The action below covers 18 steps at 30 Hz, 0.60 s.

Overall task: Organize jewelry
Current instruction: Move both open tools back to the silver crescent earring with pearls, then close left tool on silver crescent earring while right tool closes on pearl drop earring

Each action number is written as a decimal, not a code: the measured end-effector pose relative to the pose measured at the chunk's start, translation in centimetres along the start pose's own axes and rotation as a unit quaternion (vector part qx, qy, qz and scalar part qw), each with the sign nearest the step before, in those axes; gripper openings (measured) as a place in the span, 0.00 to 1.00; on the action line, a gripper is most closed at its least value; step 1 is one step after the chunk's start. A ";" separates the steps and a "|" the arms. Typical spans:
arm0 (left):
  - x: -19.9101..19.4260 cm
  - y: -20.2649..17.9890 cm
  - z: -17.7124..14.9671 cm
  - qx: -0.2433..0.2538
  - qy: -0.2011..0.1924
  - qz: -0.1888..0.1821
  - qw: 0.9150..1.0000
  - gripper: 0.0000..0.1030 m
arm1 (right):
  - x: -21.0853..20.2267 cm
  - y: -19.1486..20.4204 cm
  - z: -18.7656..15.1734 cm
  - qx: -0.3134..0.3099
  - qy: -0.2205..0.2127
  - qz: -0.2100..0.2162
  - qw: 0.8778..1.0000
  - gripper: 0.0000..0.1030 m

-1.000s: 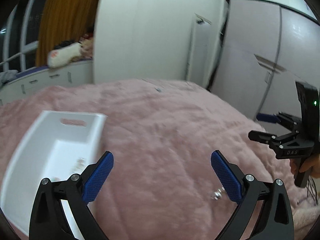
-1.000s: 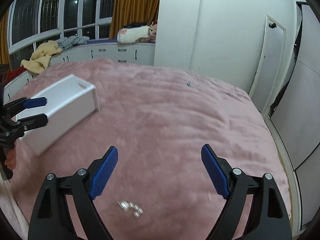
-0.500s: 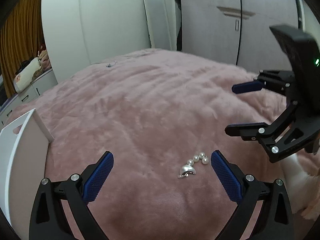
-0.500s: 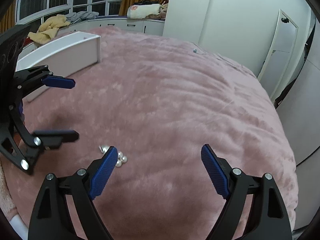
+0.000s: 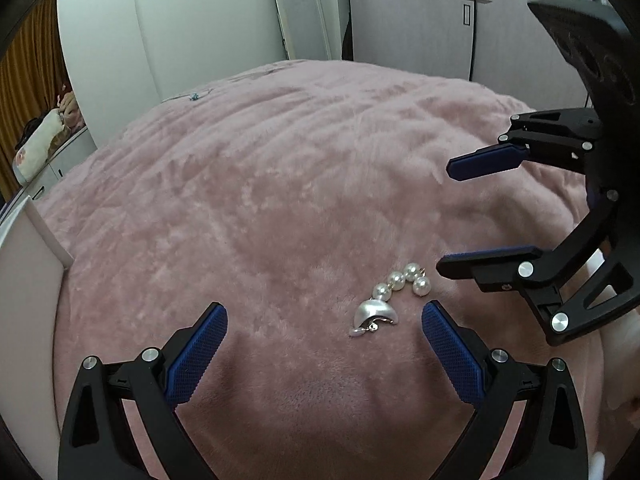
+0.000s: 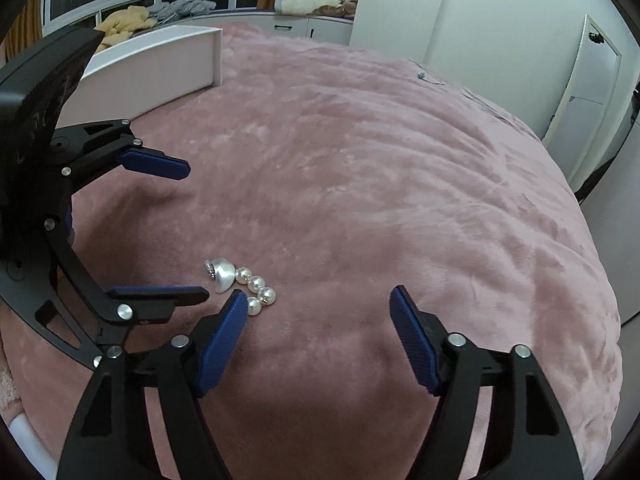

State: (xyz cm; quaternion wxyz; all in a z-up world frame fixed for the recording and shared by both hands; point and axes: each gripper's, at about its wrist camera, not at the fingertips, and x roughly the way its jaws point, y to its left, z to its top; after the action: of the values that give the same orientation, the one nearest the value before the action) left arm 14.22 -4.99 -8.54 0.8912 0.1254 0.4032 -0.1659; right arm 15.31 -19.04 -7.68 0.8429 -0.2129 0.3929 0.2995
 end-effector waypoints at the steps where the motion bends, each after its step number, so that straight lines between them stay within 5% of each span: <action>1: 0.3 0.1 -0.1 0.001 0.003 0.000 1.000 0.96 | 0.3 0.1 0.0 0.000 0.003 0.003 1.000 0.63; 7: 1.4 0.7 -0.5 -0.008 0.019 0.005 1.000 0.92 | 1.7 1.0 0.1 -0.012 0.021 0.020 1.000 0.54; 9: 1.9 1.0 -0.6 -0.016 0.024 -0.002 1.000 0.81 | 2.1 1.3 0.0 -0.015 0.026 0.027 0.999 0.52; 18: 2.3 0.3 -0.7 0.005 0.017 -0.016 1.000 0.71 | 3.5 1.5 -0.3 -0.013 0.051 0.032 0.998 0.34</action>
State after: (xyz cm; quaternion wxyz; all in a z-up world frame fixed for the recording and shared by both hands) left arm 15.34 -4.88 -10.70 0.8808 0.1261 0.4197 -0.1796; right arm 15.97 -16.95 -10.77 0.8094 -0.2258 0.4378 0.3197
